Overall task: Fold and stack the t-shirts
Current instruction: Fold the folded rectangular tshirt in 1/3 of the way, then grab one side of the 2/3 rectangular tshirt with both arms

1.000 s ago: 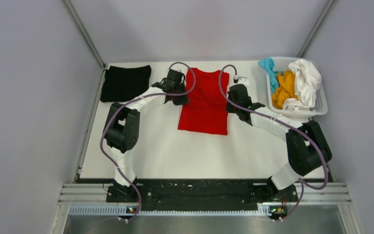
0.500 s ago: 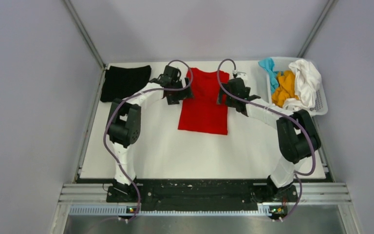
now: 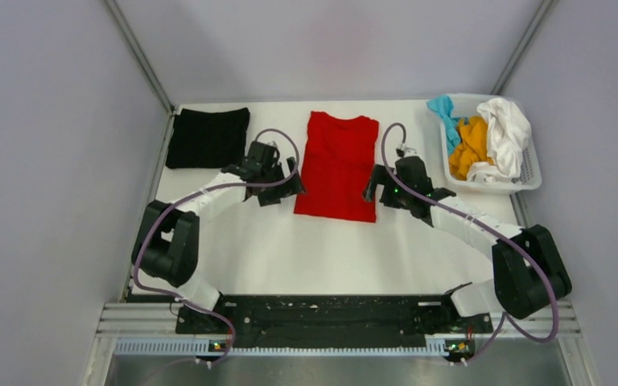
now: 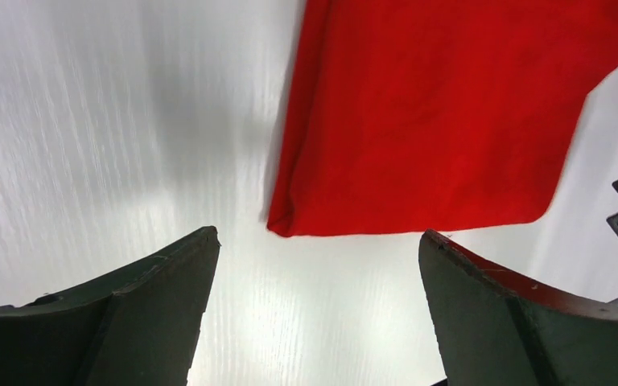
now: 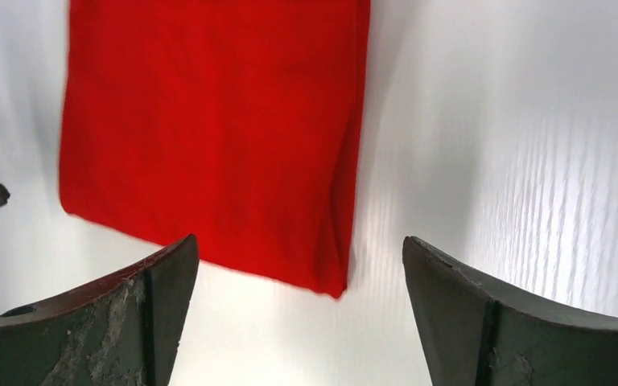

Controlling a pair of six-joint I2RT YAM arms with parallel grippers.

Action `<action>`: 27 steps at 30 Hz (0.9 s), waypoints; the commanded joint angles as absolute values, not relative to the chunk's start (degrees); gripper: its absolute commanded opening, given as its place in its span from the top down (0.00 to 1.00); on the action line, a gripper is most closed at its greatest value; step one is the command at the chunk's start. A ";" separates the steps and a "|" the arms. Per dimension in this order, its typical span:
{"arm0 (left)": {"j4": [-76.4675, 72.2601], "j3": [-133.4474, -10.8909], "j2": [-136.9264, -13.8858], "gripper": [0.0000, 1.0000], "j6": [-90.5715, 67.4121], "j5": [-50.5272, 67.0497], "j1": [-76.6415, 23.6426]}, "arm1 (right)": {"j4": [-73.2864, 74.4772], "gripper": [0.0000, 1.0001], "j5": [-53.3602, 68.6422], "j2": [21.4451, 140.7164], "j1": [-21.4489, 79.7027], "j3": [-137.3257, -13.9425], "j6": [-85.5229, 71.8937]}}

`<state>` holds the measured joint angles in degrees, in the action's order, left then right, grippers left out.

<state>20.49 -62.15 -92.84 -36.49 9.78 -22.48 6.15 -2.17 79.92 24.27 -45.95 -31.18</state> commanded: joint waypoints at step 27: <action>11.95 -55.69 -103.63 0.52 -42.71 11.82 -23.99 | -1.78 0.59 6.10 84.29 24.02 -32.08 -42.31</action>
<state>10.48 -54.87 -99.66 -43.16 15.07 -23.51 -2.39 7.25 82.70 24.21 -33.26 -42.68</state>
